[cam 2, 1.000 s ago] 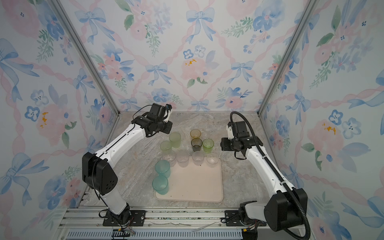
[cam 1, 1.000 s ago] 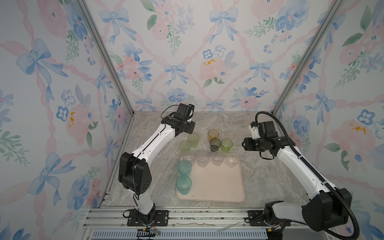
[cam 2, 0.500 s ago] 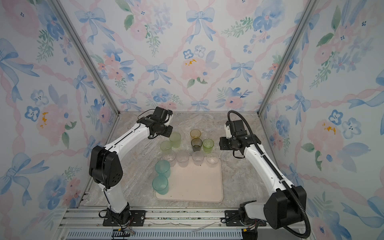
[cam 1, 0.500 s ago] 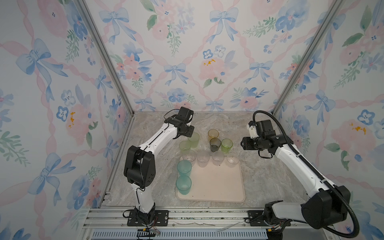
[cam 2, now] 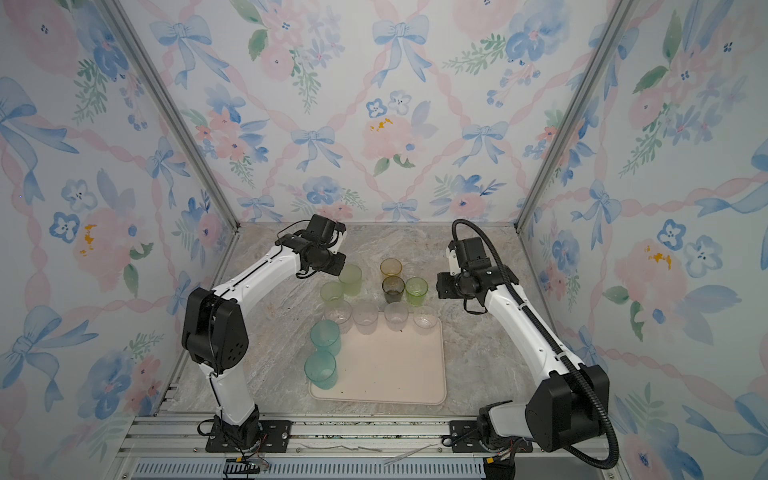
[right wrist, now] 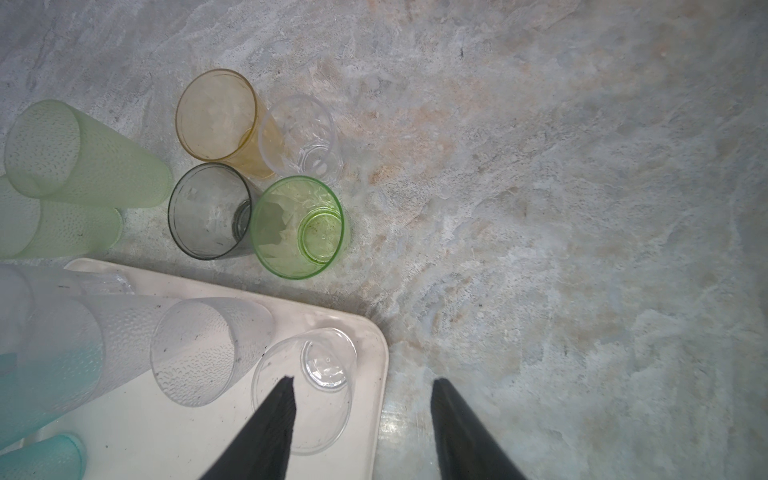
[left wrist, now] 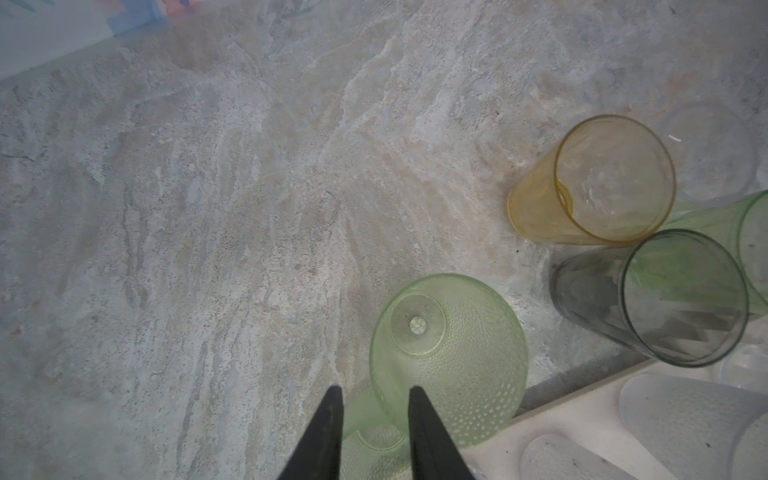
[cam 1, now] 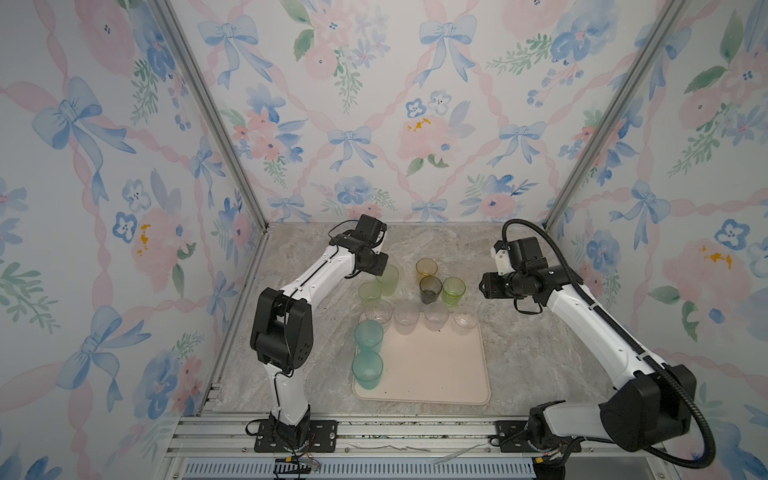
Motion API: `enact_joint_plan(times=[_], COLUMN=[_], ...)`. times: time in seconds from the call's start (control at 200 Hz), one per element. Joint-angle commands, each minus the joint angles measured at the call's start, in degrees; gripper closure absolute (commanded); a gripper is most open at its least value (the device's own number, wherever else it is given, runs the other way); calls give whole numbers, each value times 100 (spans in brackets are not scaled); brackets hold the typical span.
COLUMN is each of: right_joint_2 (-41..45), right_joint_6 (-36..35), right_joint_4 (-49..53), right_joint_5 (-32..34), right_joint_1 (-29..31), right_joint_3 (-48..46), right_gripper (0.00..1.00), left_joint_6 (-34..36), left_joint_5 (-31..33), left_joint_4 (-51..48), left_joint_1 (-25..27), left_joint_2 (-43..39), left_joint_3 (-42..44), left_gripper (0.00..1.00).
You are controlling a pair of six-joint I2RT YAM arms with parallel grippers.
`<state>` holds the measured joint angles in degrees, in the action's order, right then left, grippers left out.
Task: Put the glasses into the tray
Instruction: 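Lower the left gripper onto the pale green frosted cup and grip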
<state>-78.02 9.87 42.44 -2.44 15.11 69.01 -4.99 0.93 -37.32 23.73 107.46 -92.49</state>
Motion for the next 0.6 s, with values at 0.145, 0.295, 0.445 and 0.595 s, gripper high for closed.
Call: enact_joint_plan(times=[0.145,0.295,0.445,0.595], right_joint_2=[-21,1,-38,-51], right_joint_6=[52,66,65,70], right_joint_4=[53,35,48,42], right_joint_5=[45,93,102,103], right_joint_1=[87,97,97,106], right_joint_3=[148,130,156,156], right_gripper=[44,44,44,44], left_joint_6=[34,42,72,91], left_joint_5=[-304,-337,-423,-456], left_joint_4=[-8,-12,-10,-12], left_joint_1=[-105,-134,-150,-175], left_joint_2=[100,166,274,445], left_joint_3=[-85,-57,-76,-156], left_gripper=[71,71,72,73])
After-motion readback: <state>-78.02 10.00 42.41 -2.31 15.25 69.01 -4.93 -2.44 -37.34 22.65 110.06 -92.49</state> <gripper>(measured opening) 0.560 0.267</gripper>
